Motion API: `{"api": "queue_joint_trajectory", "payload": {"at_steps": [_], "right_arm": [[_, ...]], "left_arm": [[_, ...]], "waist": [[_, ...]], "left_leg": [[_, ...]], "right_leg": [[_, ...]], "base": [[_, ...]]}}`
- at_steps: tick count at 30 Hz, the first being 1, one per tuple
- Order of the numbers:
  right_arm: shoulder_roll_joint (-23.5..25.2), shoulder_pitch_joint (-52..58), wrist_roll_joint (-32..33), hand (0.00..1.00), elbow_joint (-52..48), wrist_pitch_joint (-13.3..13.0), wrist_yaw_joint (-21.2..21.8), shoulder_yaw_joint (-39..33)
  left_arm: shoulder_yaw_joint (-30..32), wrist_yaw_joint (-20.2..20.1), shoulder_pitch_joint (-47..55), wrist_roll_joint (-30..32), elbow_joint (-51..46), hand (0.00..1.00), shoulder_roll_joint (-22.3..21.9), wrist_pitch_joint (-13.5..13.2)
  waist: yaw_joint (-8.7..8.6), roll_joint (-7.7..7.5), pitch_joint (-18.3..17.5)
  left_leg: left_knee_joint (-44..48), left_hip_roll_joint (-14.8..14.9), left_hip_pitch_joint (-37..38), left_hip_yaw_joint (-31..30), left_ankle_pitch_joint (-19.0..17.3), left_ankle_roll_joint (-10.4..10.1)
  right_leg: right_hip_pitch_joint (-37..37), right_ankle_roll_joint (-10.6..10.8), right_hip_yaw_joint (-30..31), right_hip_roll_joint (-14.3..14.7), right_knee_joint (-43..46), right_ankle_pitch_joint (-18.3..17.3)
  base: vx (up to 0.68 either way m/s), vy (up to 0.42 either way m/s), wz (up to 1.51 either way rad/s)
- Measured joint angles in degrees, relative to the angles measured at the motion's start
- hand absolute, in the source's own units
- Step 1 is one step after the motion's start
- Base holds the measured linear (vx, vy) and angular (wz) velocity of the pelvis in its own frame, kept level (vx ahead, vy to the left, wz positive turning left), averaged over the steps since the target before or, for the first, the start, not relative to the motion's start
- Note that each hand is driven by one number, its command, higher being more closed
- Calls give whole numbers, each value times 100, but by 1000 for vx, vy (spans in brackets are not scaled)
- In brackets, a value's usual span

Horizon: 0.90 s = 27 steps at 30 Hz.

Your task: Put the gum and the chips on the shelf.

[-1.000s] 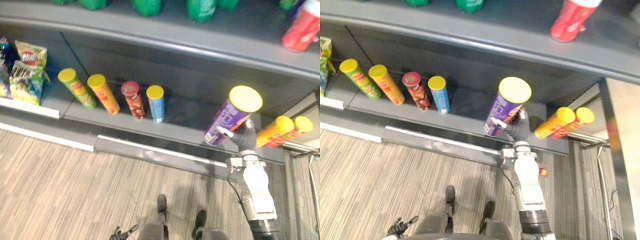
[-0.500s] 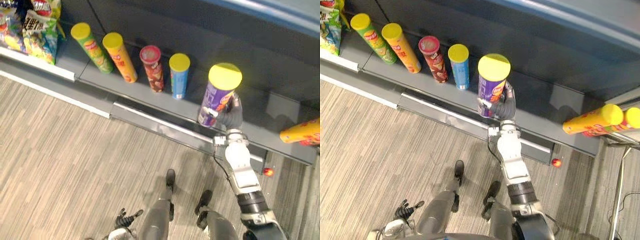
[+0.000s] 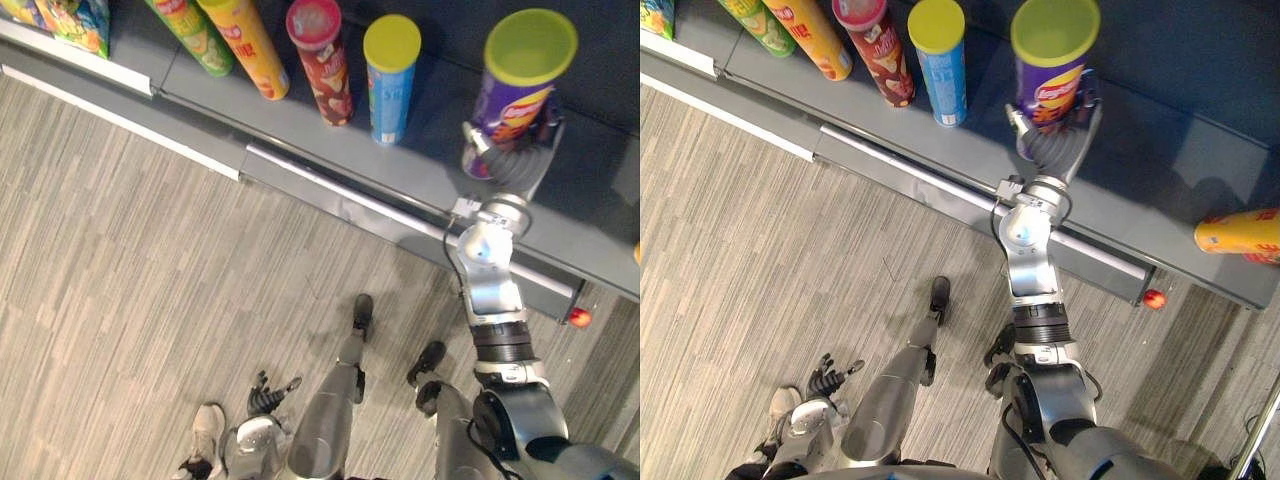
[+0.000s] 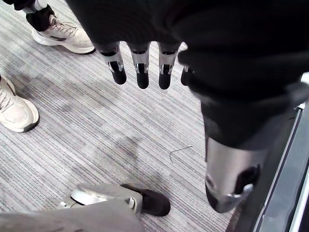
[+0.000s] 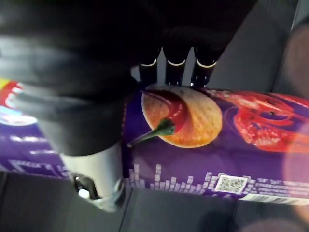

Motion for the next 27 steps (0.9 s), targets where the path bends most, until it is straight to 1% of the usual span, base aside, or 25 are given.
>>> {"api": "queue_joint_trajectory", "payload": {"at_steps": [2, 3, 5, 10, 13, 14, 18, 23, 27], "right_arm": [[25, 44, -1, 100, -164, 52, -133, -36], [116, 53, -30, 100, -334, 56, -221, -87], [219, 73, -105, 100, -536, 58, -288, -136], [342, 316, -103, 100, -741, 65, -559, -202], [405, 334, -102, 100, -770, 79, -641, -204], [448, 332, -99, 100, -791, 78, -685, -202], [474, 328, -94, 100, -787, 86, -703, -195], [631, 321, -90, 100, -784, 86, -701, -182], [638, 321, -78, 100, -770, 85, -687, -182]], "left_arm": [[4, 21, -55, -6, -32, 0, -83, -45], [16, 42, -62, -37, -148, 0, -151, -76], [26, 37, -77, -205, -246, 0, -333, -107], [59, 53, -88, -221, -342, 0, -379, -154], [54, 53, -129, -222, -374, 0, -407, -164], [51, 53, -134, -222, -421, 0, -426, -173], [51, 53, -146, -223, -446, 0, -442, -199], [50, 54, -207, -225, -443, 0, -480, -204], [21, 53, -232, -225, -443, 0, -492, -216]], "waist": [[27, 3, 14], [34, 3, 14], [45, -6, 20], [30, -9, 21], [29, -9, 21], [30, -9, 21], [48, -15, 18], [52, -17, 17], [44, -17, 16]], "left_leg": [[0, -16, -25, 30, -6, -8], [0, -15, -78, 67, -7, -11], [0, -10, -106, 163, -17, -24], [0, 8, -104, 380, -76, -128], [-1, 5, -149, 477, -94, -148], [-1, 7, -192, 486, -123, -185], [-2, 0, -258, 522, -169, -217], [-2, -9, -301, 614, -147, -186], [-1, -4, -312, 615, -142, -182]], "right_leg": [[-115, -12, -44, -94, 215, -118], [-238, -33, -113, -171, 382, -191], [-373, -61, -147, -242, 561, -239], [-505, -101, -271, -360, 771, -266], [-594, -120, -314, -408, 841, -277], [-637, -134, -337, -422, 867, -285], [-727, -175, -421, -500, 1023, -310], [-855, -190, -438, -582, 1195, -319], [-867, -212, -471, -584, 1221, -332]], "base": [[43, -75, -1], [55, -98, -9], [40, -68, -13], [26, -38, -14], [3, -9, -6], [-6, -13, 4], [-7, -19, 7], [12, -10, -2], [34, -28, 1]]}}
